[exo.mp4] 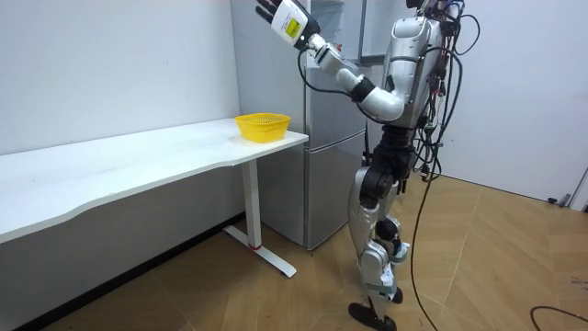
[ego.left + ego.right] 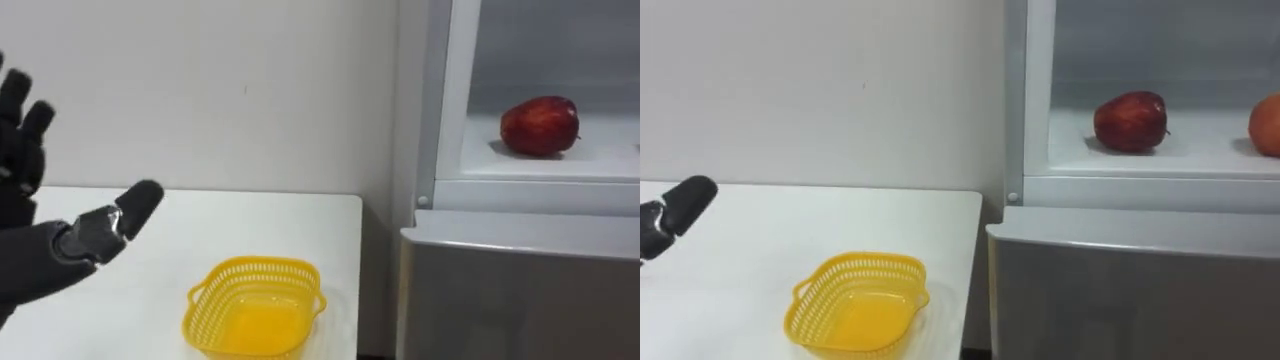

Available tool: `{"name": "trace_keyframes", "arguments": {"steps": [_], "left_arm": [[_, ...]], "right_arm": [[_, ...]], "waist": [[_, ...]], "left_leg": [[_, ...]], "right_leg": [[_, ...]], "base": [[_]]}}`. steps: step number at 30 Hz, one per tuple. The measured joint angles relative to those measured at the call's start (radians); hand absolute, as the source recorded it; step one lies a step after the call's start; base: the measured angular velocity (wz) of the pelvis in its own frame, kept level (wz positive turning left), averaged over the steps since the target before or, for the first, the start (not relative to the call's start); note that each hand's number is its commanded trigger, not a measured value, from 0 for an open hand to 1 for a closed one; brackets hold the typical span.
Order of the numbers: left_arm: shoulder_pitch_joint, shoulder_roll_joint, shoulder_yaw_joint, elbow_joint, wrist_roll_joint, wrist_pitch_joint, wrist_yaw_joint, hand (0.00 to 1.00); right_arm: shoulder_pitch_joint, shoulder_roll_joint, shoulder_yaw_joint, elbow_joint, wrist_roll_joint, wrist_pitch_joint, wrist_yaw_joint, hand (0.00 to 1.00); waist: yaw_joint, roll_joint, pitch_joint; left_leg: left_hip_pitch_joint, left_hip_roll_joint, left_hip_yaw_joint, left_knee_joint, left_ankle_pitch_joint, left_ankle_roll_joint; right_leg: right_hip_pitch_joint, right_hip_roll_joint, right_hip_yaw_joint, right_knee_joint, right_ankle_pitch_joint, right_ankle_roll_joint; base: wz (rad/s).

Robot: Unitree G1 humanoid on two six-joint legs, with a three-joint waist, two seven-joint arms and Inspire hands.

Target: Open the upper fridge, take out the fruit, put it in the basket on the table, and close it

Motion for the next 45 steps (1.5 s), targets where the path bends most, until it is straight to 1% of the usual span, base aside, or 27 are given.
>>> {"name": "trace_keyframes", "arguments": {"steps": [2,3,4,8,9,10,11,12,14,15,16,17,18,20,21,22,24,25,27,29,30,31,32,36,38,41,45], "left_arm": [[0.054,-0.02,0.006,0.038,0.077,-0.007,0.045,0.0],[0.068,-0.02,0.005,0.061,0.095,-0.011,0.055,0.0],[0.09,-0.02,0.001,0.117,0.127,-0.009,0.075,0.0],[0.146,-0.027,-0.025,0.311,0.137,0.002,0.141,0.0],[0.156,-0.029,-0.027,0.34,0.137,0.002,0.146,0.0],[0.173,-0.036,-0.033,0.406,0.137,0.001,0.159,0.0],[0.182,-0.036,-0.052,0.495,0.135,-0.007,0.178,0.0],[0.185,-0.036,-0.062,0.546,0.135,-0.01,0.181,0.0],[0.188,-0.044,-0.088,0.76,0.123,-0.022,0.204,0.0],[0.188,-0.05,-0.089,0.818,0.121,-0.023,0.21,0.0],[0.188,-0.06,-0.097,0.92,0.114,-0.025,0.231,0.0],[0.188,-0.06,-0.116,1.018,0.114,-0.026,0.247,0.0],[0.188,-0.062,-0.125,1.069,0.114,-0.029,0.25,0.0],[0.186,-0.077,-0.141,1.246,0.114,-0.038,0.248,0.0],[0.186,-0.077,-0.143,1.283,0.114,-0.038,0.248,0.0],[0.189,-0.077,-0.146,1.332,0.114,-0.038,0.248,0.0],[0.192,-0.079,-0.153,1.38,0.103,-0.045,0.253,0.0],[0.19,-0.084,-0.155,1.408,0.095,-0.052,0.261,0.0],[0.184,-0.088,-0.168,1.465,0.092,-0.065,0.266,0.0],[0.185,-0.101,-0.192,1.502,0.094,-0.066,0.268,0.0],[0.188,-0.101,-0.201,1.511,0.095,-0.067,0.268,0.0],[0.187,-0.102,-0.216,1.538,0.097,-0.068,0.266,0.0],[0.187,-0.105,-0.23,1.561,0.097,-0.067,0.265,0.0],[0.174,-0.11,-0.243,1.659,0.104,-0.073,0.264,0.0],[0.163,-0.114,-0.251,1.711,0.104,-0.086,0.264,0.0],[0.167,-0.115,-0.262,1.714,0.103,-0.089,0.263,0.0],[0.167,-0.118,-0.27,1.718,0.098,-0.107,0.261,0.0]], "right_arm": [[-0.001,0.0,-0.011,-0.001,0.006,0.002,-0.001,0.0],[-0.001,0.0,-0.011,-0.002,0.009,0.003,-0.003,0.0],[-0.001,0.0,-0.012,-0.01,0.012,0.005,-0.004,0.0],[-0.003,-0.001,-0.02,-0.029,0.051,0.004,-0.023,0.0],[-0.001,-0.002,-0.021,-0.037,0.052,0.005,-0.026,0.0],[0.001,-0.004,-0.028,-0.055,0.057,0.006,-0.031,0.0],[-0.002,-0.007,-0.029,-0.058,0.08,0.002,-0.036,0.0],[-0.004,-0.008,-0.035,-0.058,0.093,-0.003,-0.039,0.0],[-0.004,-0.003,-0.061,-0.079,0.167,-0.029,-0.056,0.0],[-0.003,-0.002,-0.069,-0.09,0.18,-0.036,-0.06,0.0],[-0.001,-0.001,-0.078,-0.111,0.215,-0.047,-0.061,0.0],[0.0,-0.001,-0.08,-0.138,0.253,-0.053,-0.062,0.0],[-0.001,0.0,-0.084,-0.146,0.268,-0.061,-0.062,0.0],[-0.005,0.004,-0.095,-0.174,0.319,-0.093,-0.07,0.0],[-0.006,0.005,-0.093,-0.177,0.325,-0.099,-0.07,0.0],[-0.009,0.007,-0.092,-0.185,0.324,-0.104,-0.071,0.0],[-0.018,0.008,-0.094,-0.227,0.323,-0.1,-0.081,0.0],[-0.023,0.009,-0.092,-0.285,0.321,-0.098,-0.095,0.0],[-0.025,0.018,-0.09,-0.406,0.32,-0.101,-0.111,0.0],[-0.016,0.041,-0.084,-0.603,0.313,-0.097,-0.133,0.0],[-0.008,0.049,-0.08,-0.642,0.311,-0.05,-0.149,0.0],[0.033,0.061,-0.064,-0.726,0.308,-0.035,-0.169,0.0],[0.069,0.062,-0.037,-0.815,0.297,-0.018,-0.183,0.0],[0.119,0.061,-0.004,-1.002,0.268,0.031,-0.232,0.0],[0.152,0.06,-0.007,-1.148,0.241,0.042,-0.301,0.0],[0.159,0.059,-0.008,-1.227,0.242,0.068,-0.376,0.0],[0.159,0.059,-0.006,-1.32,0.23,0.073,-0.46,0.0]], "waist": [[0.003,0.003,0.0058],[0.001,0.003,0.0075],[-0.001,0.01,0.008],[-0.011,0.012,0.0076],[-0.012,0.002,0.008],[-0.012,0.01,0.005],[-0.012,0.006,0.0082],[-0.011,0.008,0.0082],[-0.008,0.004,0.0083],[-0.008,0.005,0.0079],[-0.008,0.006,0.0079],[-0.008,0.0,0.0113],[-0.007,-0.002,0.0123],[-0.002,-0.007,0.0129],[0.0,-0.009,0.0124],[0.001,-0.017,0.0088],[0.007,-0.02,0.0101],[0.009,-0.024,0.0083],[0.004,-0.018,0.0088],[-0.003,-0.018,0.0081],[0.0,-0.019,0.0083],[0.005,-0.026,0.0135],[0.002,-0.025,0.0156],[-0.003,-0.028,0.0231],[-0.009,-0.027,0.0249],[-0.019,-0.026,0.0254],[-0.026,-0.022,0.0241]], "left_leg": [[-0.002,-0.002,-0.002,0.001,0.0,0.001],[-0.001,-0.002,-0.002,0.002,0.0,0.001],[-0.002,-0.003,-0.006,0.004,0.0,0.001],[-0.018,-0.004,-0.019,0.006,0.0,0.001],[-0.018,-0.004,-0.019,0.006,0.0,0.001],[-0.016,-0.003,-0.017,0.006,0.0,0.001],[-0.017,-0.003,-0.017,0.007,0.0,0.001],[-0.017,-0.003,-0.016,0.007,0.0,0.001],[-0.015,-0.002,-0.005,0.005,0.0,0.0],[-0.015,-0.002,-0.003,0.004,0.0,0.0],[-0.013,-0.002,-0.001,0.004,0.0,0.0],[-0.012,-0.001,0.0,0.002,0.0,0.0],[-0.01,-0.001,0.001,0.0,0.0,0.0],[-0.002,-0.001,0.004,-0.009,0.0,0.0],[-0.001,-0.001,0.004,-0.01,0.0,0.0],[0.0,-0.001,0.004,-0.01,0.0,0.0],[-0.003,-0.002,0.003,-0.011,0.0,0.0],[-0.003,-0.002,0.004,-0.013,0.0,0.0],[0.0,-0.002,0.007,-0.014,0.0,0.001],[-0.001,-0.001,0.008,-0.013,0.0,0.0],[-0.001,-0.001,0.009,-0.014,0.003,0.0],[-0.001,0.0,0.01,-0.017,0.004,-0.001],[-0.001,0.0,0.021,-0.017,0.005,-0.001],[-0.007,0.001,0.057,-0.02,0.005,-0.001],[-0.009,0.002,0.059,-0.019,0.005,-0.001],[-0.006,0.002,0.06,-0.019,0.005,0.0],[-0.021,0.0,0.076,-0.017,0.005,0.0]], "right_leg": [[0.004,-0.003,-0.004,0.01,-0.001,0.001],[0.005,-0.003,-0.006,0.01,-0.001,0.001],[0.004,-0.006,-0.013,0.009,-0.003,0.002],[-0.003,-0.007,-0.026,0.009,-0.004,0.001],[-0.005,-0.007,-0.026,0.011,-0.004,0.001],[-0.006,-0.007,-0.026,0.011,-0.004,0.0],[-0.005,-0.007,-0.026,0.011,-0.004,0.0],[-0.003,-0.007,-0.025,0.01,-0.004,0.0],[0.001,-0.005,-0.023,0.005,-0.004,-0.001],[0.0,-0.005,-0.024,0.005,-0.004,-0.001],[0.001,-0.005,-0.024,0.004,-0.004,-0.001],[0.001,-0.005,-0.025,0.004,-0.004,-0.001],[0.001,-0.005,-0.023,0.003,-0.004,-0.001],[0.007,-0.004,-0.022,-0.01,-0.004,0.0],[0.008,-0.004,-0.021,-0.011,-0.004,0.0],[0.009,-0.004,-0.021,-0.013,-0.004,0.0],[0.008,-0.006,-0.027,-0.012,-0.005,0.001],[0.006,-0.006,-0.026,-0.011,-0.004,0.001],[0.005,-0.006,-0.023,-0.007,-0.004,0.001],[0.004,-0.005,-0.023,-0.007,-0.004,0.001],[0.003,-0.006,-0.023,-0.007,-0.004,0.001],[0.0,-0.005,-0.022,-0.005,-0.004,0.0],[-0.005,-0.004,-0.013,-0.002,-0.004,0.0],[-0.024,0.003,0.027,0.013,-0.001,-0.004],[-0.038,0.003,0.038,0.026,0.002,-0.003],[-0.039,0.003,0.046,0.028,0.004,-0.001],[-0.062,0.003,0.058,0.045,0.004,0.0]], "base": [[0.02],[0.05],[0.1],[0.09],[0.0],[-0.03],[-0.04],[0.0],[-0.02],[-0.05],[-0.04],[-0.04],[-0.04],[0.0],[0.04],[0.07],[0.05],[0.0],[-0.04],[0.0],[0.0],[-0.08],[-0.19],[-0.33],[-0.25],[-0.1],[-0.11]]}}
